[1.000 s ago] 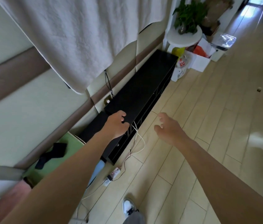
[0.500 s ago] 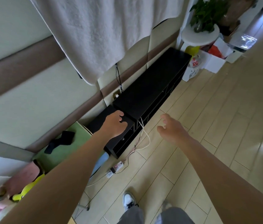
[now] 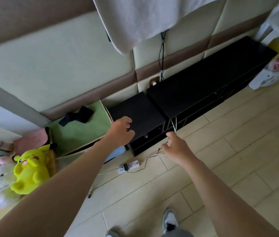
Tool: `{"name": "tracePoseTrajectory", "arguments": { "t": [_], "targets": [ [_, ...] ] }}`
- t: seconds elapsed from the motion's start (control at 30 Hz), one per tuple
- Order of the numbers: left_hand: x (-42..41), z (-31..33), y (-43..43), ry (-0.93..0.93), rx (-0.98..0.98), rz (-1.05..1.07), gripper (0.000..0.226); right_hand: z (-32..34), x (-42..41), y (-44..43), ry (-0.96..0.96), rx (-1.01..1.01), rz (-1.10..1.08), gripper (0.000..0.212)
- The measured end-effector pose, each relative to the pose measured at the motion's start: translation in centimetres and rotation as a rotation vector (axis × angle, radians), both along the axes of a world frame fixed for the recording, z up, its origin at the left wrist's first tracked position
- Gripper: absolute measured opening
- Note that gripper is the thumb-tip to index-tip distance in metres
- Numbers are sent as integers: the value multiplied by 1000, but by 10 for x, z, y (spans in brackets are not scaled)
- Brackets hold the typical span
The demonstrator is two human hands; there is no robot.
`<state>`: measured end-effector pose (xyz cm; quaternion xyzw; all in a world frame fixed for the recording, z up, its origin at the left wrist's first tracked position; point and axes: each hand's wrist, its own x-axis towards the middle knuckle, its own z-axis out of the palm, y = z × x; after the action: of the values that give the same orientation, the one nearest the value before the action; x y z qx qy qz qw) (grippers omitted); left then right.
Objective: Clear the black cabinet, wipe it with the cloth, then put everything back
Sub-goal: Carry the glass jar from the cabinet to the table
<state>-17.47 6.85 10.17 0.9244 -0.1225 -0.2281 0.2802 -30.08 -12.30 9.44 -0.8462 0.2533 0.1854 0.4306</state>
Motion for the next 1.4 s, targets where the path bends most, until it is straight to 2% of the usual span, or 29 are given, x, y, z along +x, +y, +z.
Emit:
{"name": "tracePoseTrajectory", "arguments": {
  "t": [0.37, 0.53, 0.77, 1.0, 1.1, 1.4],
  "targets": [
    [9, -329, -8, -89, -96, -55, 45, -335, 93, 10, -154, 0, -10, 50],
    [21, -420, -9, -124, -70, -1, 51, -430, 143, 14, -235, -25, -8, 47],
    [28, -445, -7, -159, -64, 90, 52, -480, 179, 14, -218, -61, 11, 30],
    [29, -447, -13, -179, -75, 130, 54, -495, 195, 23, -347, 5, -93, 23],
    [27, -448, -14, -165, -69, 156, 55, -502, 183, 17, -383, 71, -133, 12],
    [14, -451, -23, -66, -33, 184, 70, -495, 113, -51, -353, 119, -124, 15]
  ]
}}
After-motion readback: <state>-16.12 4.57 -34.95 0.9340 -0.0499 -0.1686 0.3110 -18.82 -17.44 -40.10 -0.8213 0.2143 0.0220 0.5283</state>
